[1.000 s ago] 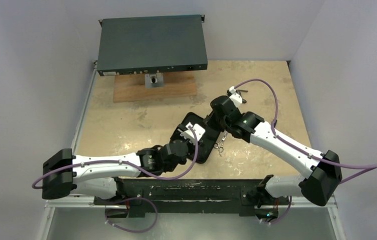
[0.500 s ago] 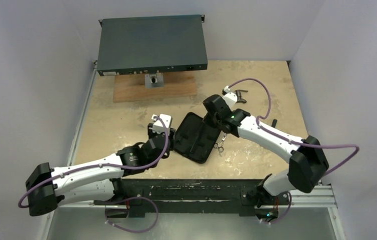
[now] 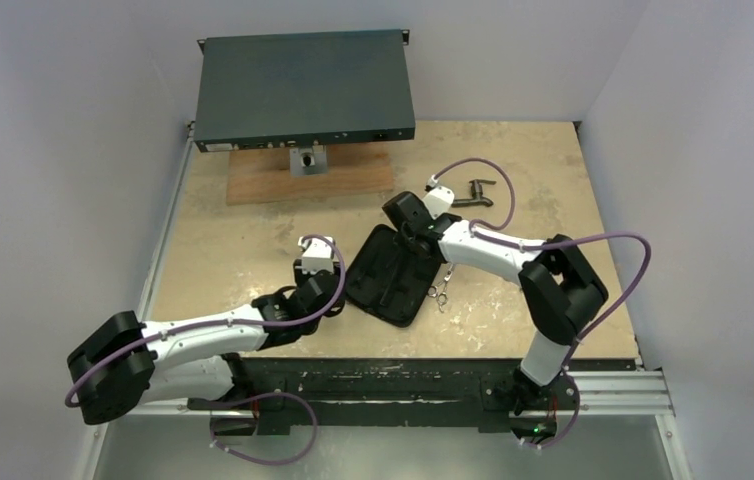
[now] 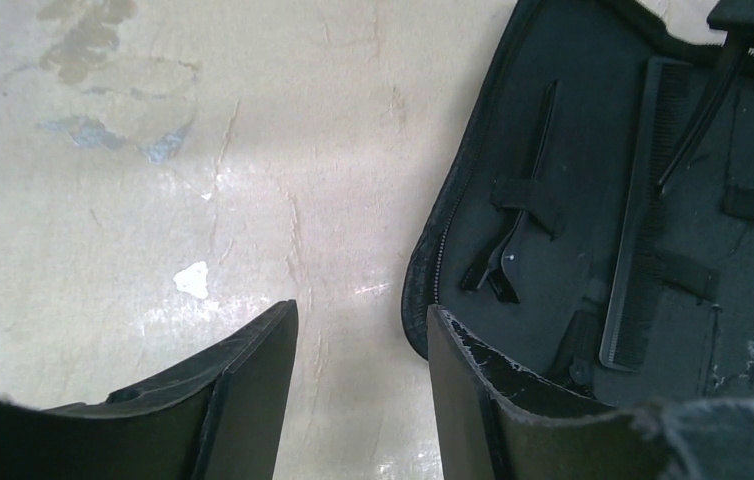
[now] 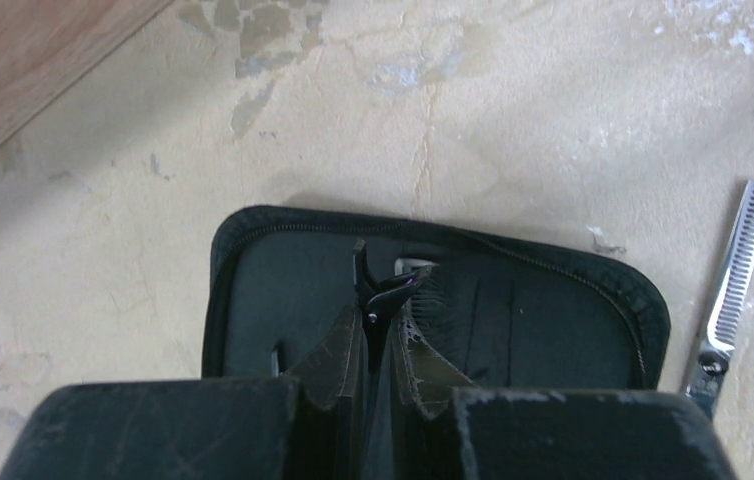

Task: Sort the hair-cutting tools
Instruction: Place the haircut tool in the hairdressing tool bag.

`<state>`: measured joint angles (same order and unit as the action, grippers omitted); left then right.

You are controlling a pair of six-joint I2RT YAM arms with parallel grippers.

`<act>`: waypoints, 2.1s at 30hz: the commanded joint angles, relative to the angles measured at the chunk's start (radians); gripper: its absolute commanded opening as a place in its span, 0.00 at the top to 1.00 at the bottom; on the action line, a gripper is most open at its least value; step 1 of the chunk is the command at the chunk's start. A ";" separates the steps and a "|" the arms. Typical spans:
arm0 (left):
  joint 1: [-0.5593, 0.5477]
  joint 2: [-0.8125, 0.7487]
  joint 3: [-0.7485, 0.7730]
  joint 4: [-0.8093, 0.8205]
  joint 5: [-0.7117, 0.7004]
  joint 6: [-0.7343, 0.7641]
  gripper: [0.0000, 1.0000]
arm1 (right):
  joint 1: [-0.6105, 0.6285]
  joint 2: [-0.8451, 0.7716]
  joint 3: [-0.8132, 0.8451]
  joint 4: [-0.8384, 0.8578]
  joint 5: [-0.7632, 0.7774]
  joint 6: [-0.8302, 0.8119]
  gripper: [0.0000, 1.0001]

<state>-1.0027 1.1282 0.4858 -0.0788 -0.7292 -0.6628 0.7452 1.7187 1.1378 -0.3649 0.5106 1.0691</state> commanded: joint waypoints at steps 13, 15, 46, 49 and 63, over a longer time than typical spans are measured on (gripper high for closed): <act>0.070 0.086 -0.051 0.212 0.104 -0.019 0.52 | 0.041 0.096 0.062 0.127 0.226 -0.003 1.00; 0.076 0.099 -0.047 0.218 0.114 -0.015 0.52 | 0.050 0.101 0.057 0.133 0.248 0.007 1.00; 0.099 0.156 -0.058 0.244 0.155 -0.054 0.56 | 0.151 0.154 0.013 0.219 0.311 0.045 1.00; 0.100 0.156 -0.061 0.245 0.155 -0.055 0.57 | 0.156 0.152 0.007 0.208 0.300 0.053 1.00; 0.100 0.158 -0.067 0.250 0.154 -0.060 0.58 | 0.191 0.121 -0.047 0.188 0.225 0.086 1.00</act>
<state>-0.9096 1.2812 0.4271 0.1345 -0.5755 -0.6983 0.9192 1.8786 1.1076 -0.1699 0.7410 1.1286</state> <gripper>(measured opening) 0.426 0.053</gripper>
